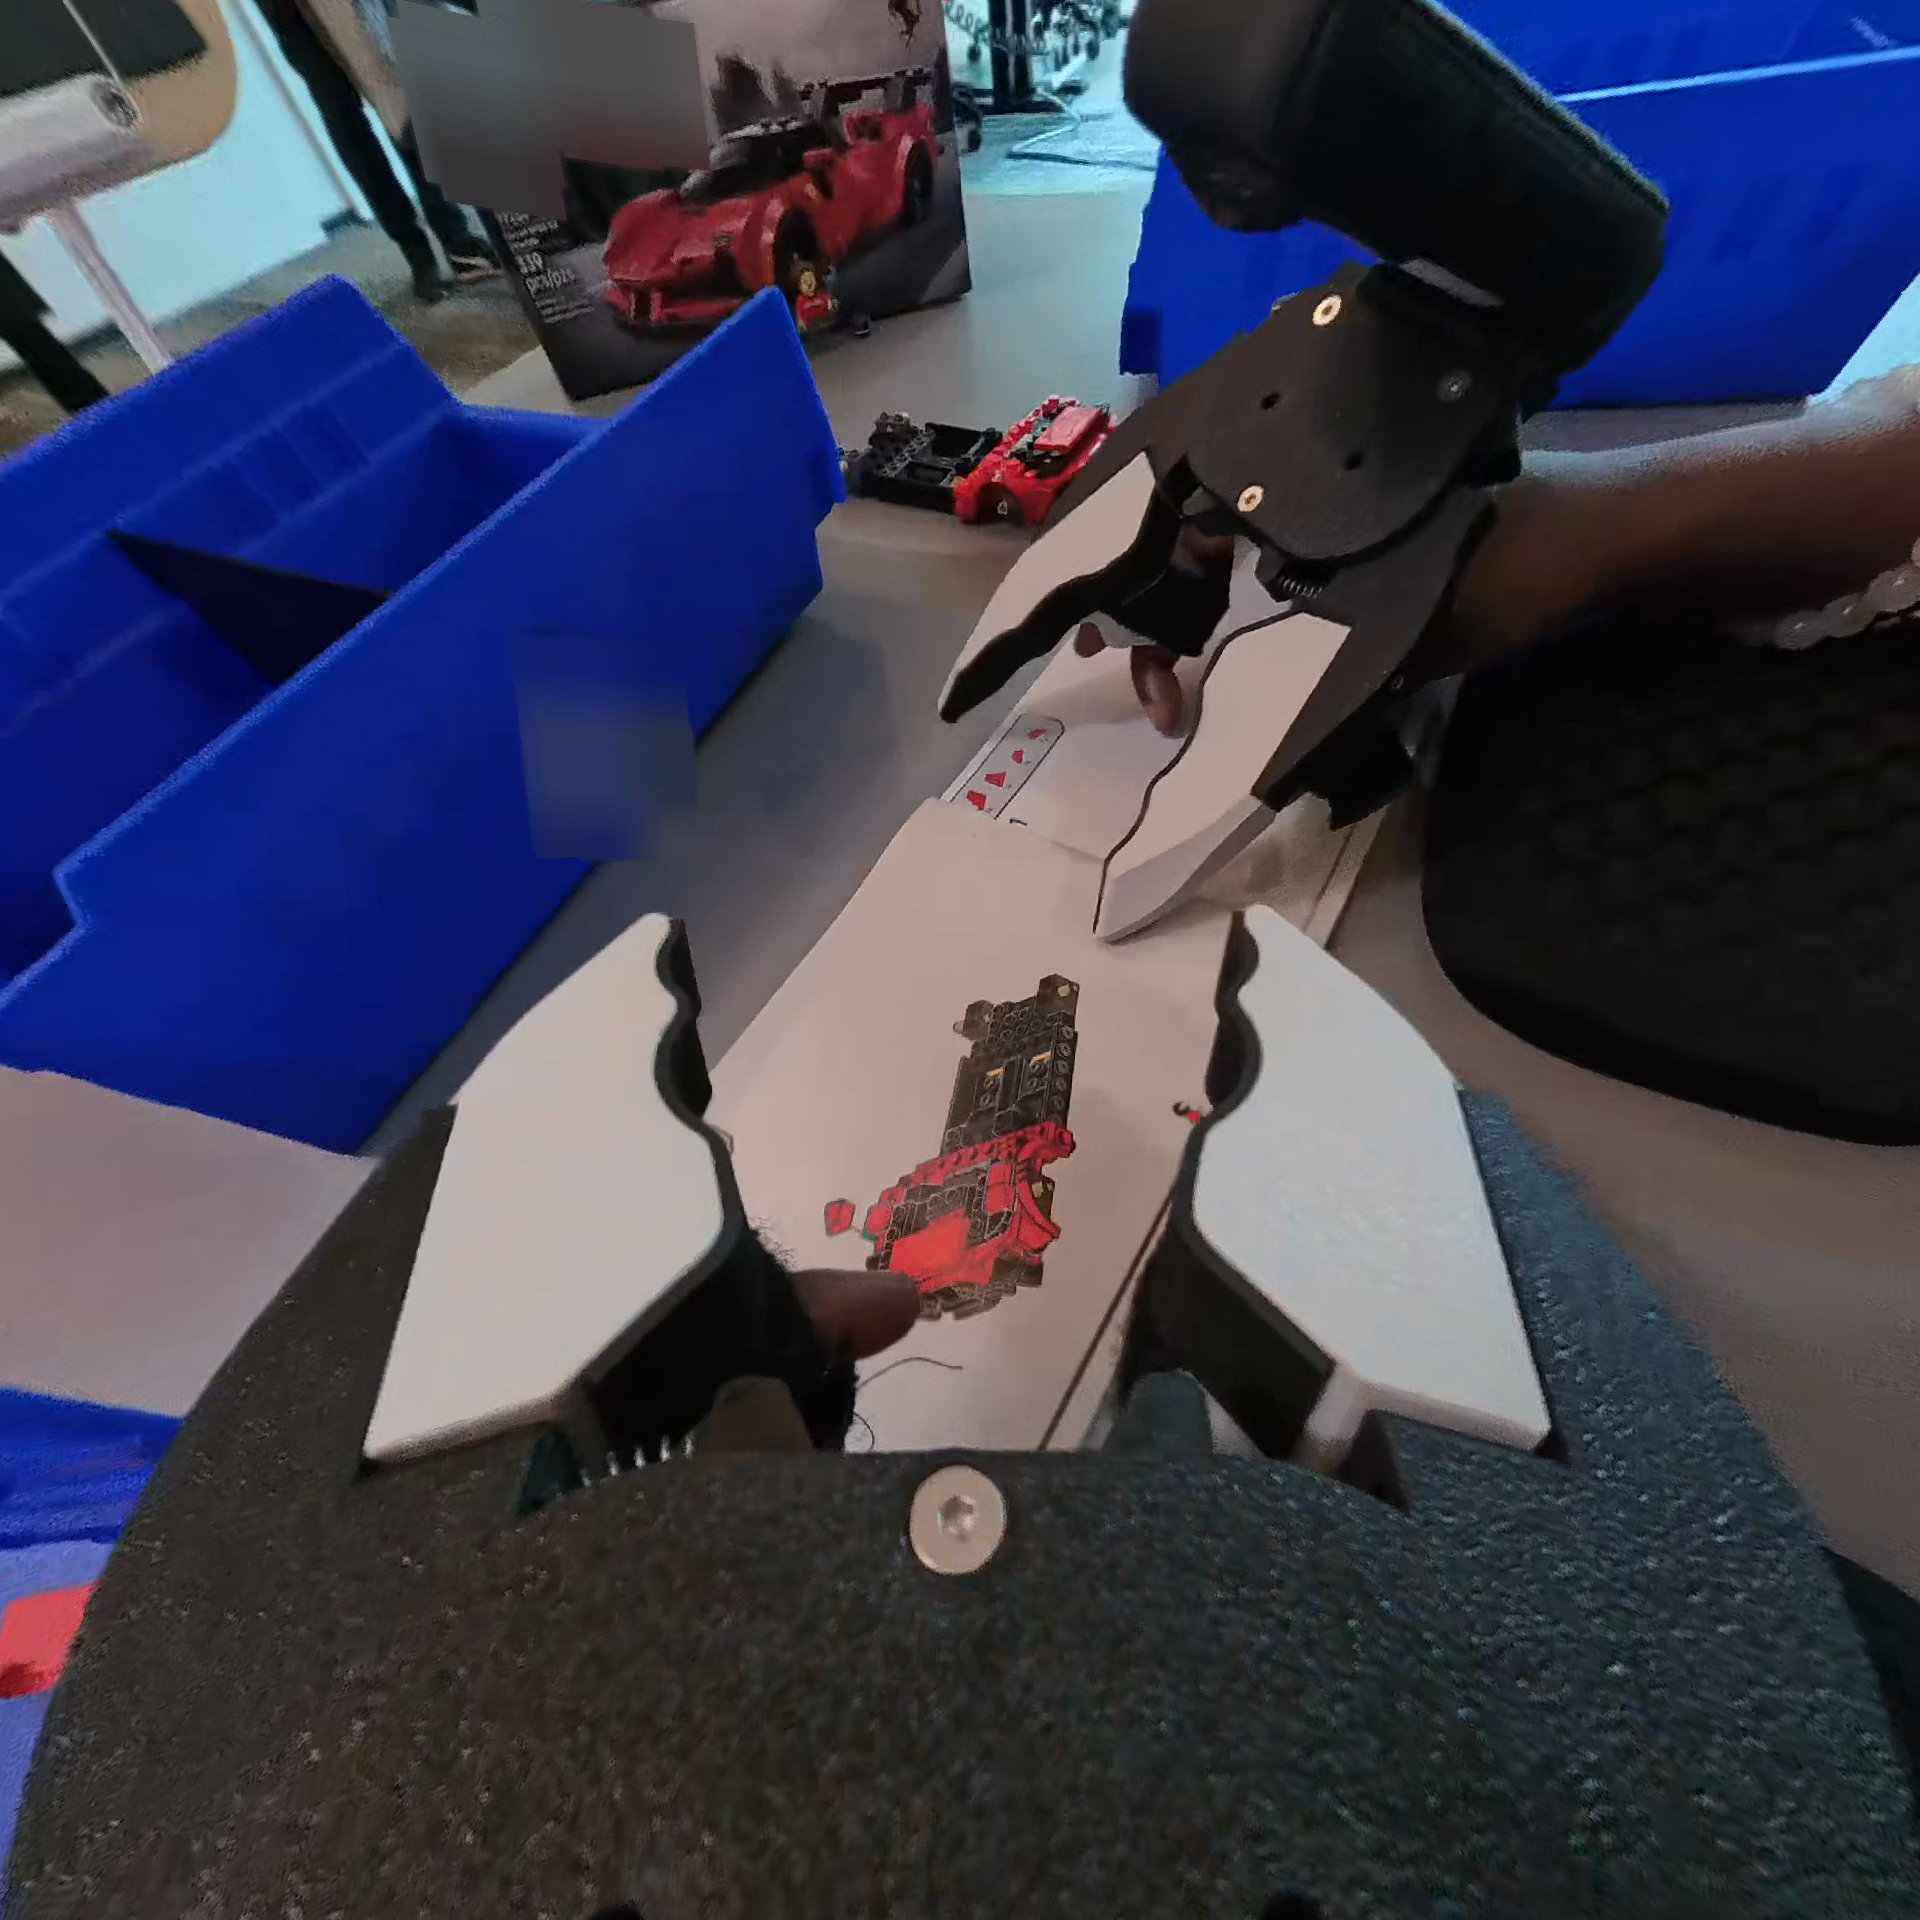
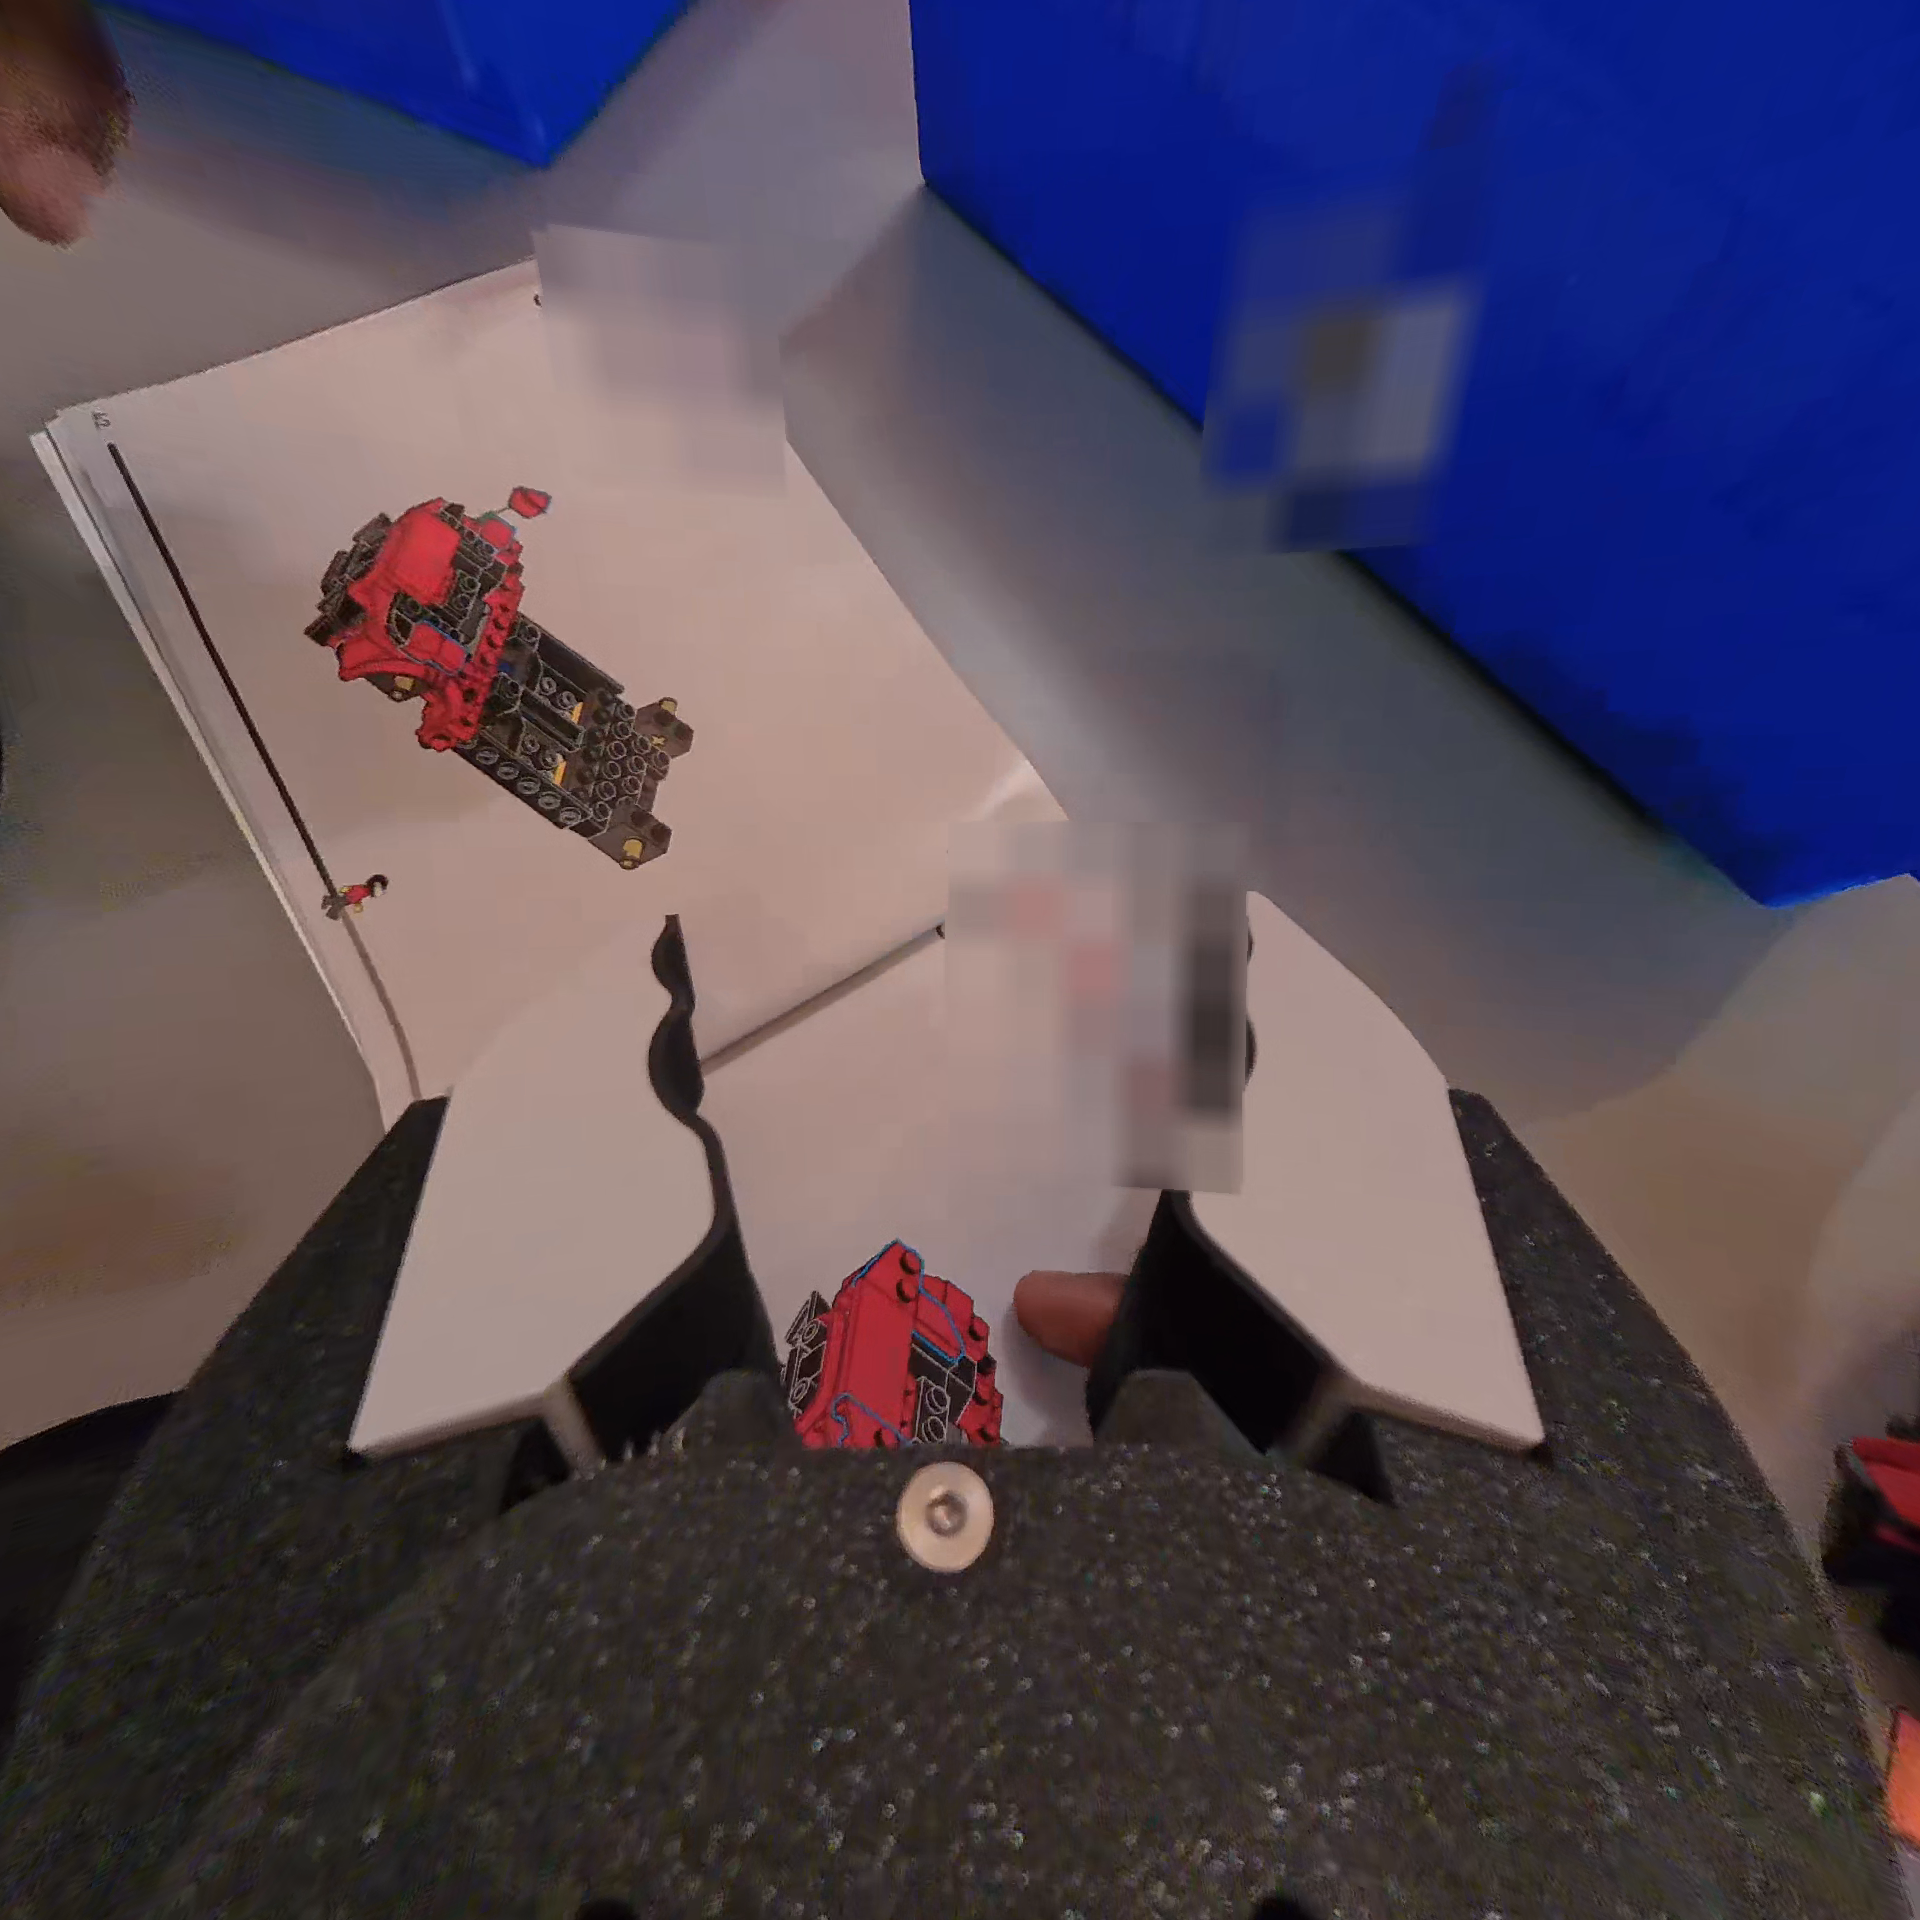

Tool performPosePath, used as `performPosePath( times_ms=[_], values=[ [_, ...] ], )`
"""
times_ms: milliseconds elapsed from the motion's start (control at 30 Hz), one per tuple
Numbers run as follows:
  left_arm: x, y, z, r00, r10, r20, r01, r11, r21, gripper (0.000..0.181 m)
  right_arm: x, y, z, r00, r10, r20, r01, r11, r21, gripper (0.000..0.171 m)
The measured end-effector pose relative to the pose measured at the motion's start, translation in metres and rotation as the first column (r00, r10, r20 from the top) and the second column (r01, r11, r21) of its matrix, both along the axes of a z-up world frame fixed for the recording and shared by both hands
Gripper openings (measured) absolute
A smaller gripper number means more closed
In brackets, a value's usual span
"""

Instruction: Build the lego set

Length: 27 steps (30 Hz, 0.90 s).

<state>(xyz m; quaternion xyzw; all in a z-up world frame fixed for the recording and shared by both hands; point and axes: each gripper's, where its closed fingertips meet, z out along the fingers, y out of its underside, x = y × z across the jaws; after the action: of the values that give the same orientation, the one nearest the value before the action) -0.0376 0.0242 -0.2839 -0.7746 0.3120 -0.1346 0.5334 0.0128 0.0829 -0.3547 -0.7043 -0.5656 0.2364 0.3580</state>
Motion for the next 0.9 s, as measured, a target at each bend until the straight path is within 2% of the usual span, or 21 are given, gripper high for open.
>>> performPosePath(
  times_ms=[333,467,633,700,800,833,900],
  values=[
    [-0.011,0.013,-0.010,0.996,0.079,0.029,-0.082,0.992,0.100,0.072,0.001,0.000,0.001,1.000,-0.008,0.001,0.008,1.000,0.023,0.095],
    [-0.017,0.013,-0.015,0.993,0.088,0.075,-0.093,0.994,0.066,0.070,0.001,0.000,-0.001,1.000,-0.007,0.004,0.007,1.000,0.000,0.095],
    [-0.015,0.012,-0.016,0.995,0.078,0.055,-0.082,0.994,0.074,0.071,0.001,0.000,-0.001,1.000,-0.006,0.004,0.006,1.000,0.004,0.095],
    [-0.014,0.012,-0.018,0.996,0.077,0.047,-0.080,0.994,0.068,0.071,0.002,0.004,-0.001,0.999,-0.033,0.009,0.033,0.999,0.000,0.105],
    [-0.015,0.013,-0.019,0.996,0.084,0.041,-0.086,0.994,0.064,0.073,0.007,0.016,-0.005,0.991,-0.127,0.030,0.127,0.992,-0.009,0.134],
    [-0.015,0.014,-0.020,0.995,0.088,0.039,-0.090,0.994,0.065,0.074,0.008,0.017,-0.006,0.990,-0.139,0.037,0.140,0.990,-0.026,0.137],
    [-0.015,0.014,-0.019,0.996,0.088,0.035,-0.090,0.993,0.070,0.073,0.006,0.012,-0.008,0.993,-0.109,0.043,0.112,0.992,-0.060,0.126]
  ],
)
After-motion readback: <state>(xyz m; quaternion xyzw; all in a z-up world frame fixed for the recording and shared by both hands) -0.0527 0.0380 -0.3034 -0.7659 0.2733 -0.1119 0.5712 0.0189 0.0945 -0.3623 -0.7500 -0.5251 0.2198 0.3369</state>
